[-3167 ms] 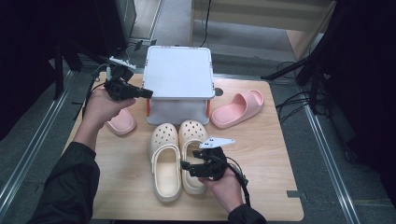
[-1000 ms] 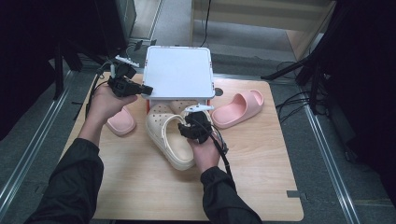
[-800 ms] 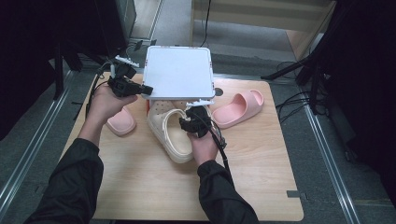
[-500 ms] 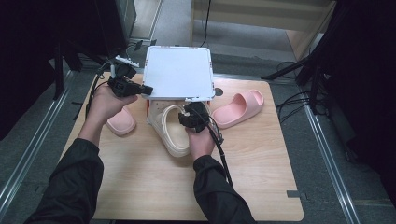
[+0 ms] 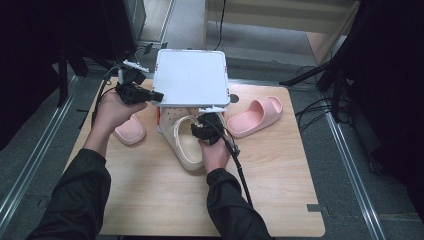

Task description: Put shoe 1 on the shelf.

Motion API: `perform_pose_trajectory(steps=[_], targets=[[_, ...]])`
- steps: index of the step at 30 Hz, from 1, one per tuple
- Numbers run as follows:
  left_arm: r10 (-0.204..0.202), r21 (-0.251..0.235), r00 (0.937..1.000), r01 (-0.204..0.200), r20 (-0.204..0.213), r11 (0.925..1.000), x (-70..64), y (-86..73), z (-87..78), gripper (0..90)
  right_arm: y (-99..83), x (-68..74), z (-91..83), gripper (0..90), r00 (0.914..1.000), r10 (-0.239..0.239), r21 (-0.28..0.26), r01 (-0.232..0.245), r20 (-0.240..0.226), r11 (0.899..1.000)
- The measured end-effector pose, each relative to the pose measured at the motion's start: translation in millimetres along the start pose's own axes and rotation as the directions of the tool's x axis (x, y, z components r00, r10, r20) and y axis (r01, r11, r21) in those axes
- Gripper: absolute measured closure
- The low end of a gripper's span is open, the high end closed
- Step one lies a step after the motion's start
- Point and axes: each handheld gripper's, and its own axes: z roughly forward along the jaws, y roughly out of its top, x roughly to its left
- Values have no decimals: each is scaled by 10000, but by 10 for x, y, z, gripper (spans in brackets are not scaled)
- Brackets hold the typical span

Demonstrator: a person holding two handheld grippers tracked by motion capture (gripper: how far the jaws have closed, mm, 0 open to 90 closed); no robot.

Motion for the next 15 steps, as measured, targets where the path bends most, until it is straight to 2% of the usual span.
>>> perform_pose_trajectory(steps=[2,8,15], targets=[[8,-9,10000,-8,0,10000,0,-1,0,894,-11,21,-1,601,9998,-166,-21,166,68,9999],[-55,-39,10000,55,8,10000,2,-6,-1,894,-27,0,-33,565,9998,-118,58,119,-178,9999],[-43,-24,10000,43,9,10000,4,-6,-3,894,-34,-22,-181,531,9989,-104,-59,102,-453,9999]])
